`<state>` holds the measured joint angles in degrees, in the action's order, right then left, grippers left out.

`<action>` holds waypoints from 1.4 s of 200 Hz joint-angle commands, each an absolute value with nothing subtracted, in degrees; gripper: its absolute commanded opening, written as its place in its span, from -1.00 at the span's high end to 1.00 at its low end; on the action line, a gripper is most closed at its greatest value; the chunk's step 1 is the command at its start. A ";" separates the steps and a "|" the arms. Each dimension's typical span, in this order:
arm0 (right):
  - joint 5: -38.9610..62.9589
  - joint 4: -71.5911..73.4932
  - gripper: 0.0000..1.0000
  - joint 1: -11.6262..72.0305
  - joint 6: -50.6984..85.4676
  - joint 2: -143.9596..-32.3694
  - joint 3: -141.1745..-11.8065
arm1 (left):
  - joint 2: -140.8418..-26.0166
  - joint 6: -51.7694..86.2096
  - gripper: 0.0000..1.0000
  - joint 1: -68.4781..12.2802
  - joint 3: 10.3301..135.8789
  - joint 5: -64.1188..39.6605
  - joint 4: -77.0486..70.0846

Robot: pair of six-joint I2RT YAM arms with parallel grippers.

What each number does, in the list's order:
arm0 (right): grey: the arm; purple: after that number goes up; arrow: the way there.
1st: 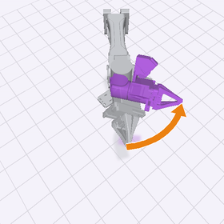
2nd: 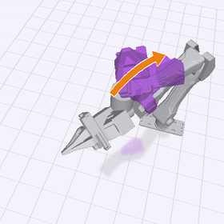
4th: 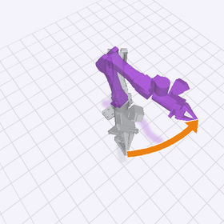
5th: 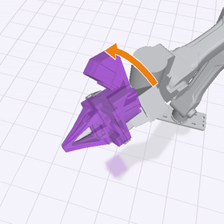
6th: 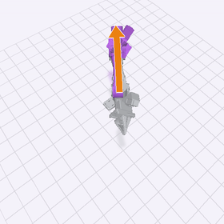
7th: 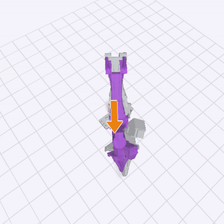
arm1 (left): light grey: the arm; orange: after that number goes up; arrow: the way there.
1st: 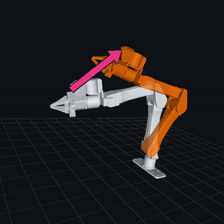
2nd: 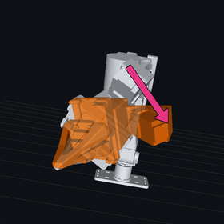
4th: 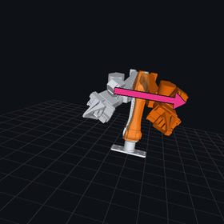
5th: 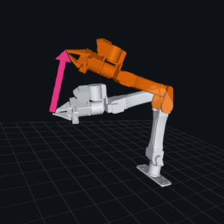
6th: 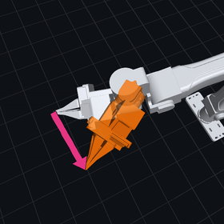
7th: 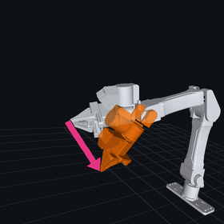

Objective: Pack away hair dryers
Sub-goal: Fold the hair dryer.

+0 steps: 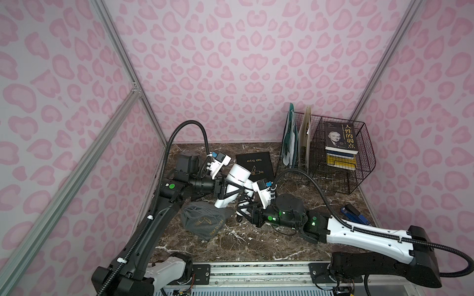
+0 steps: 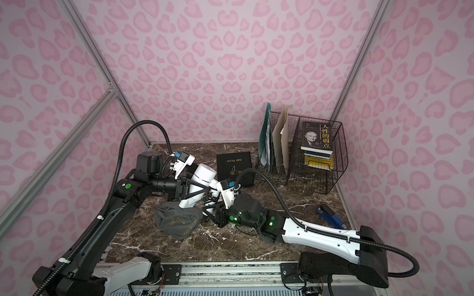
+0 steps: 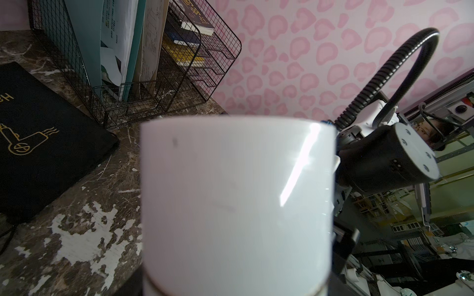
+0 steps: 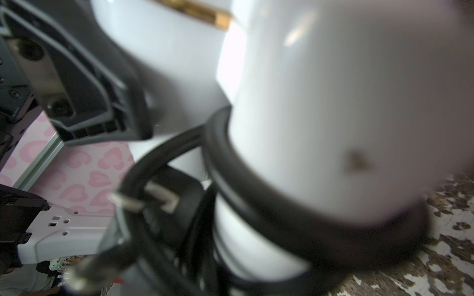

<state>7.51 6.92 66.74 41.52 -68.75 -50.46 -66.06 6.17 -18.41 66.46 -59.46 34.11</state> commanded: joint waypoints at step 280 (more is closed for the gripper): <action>5.09 38.28 -0.14 65.21 38.75 -63.04 -45.15 | -71.46 18.05 0.96 -18.64 80.79 -73.72 35.19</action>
<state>7.73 31.97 65.54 38.68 -62.76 -44.75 -71.77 19.14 -18.59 80.58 -72.29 34.17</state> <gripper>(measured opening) 0.573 0.682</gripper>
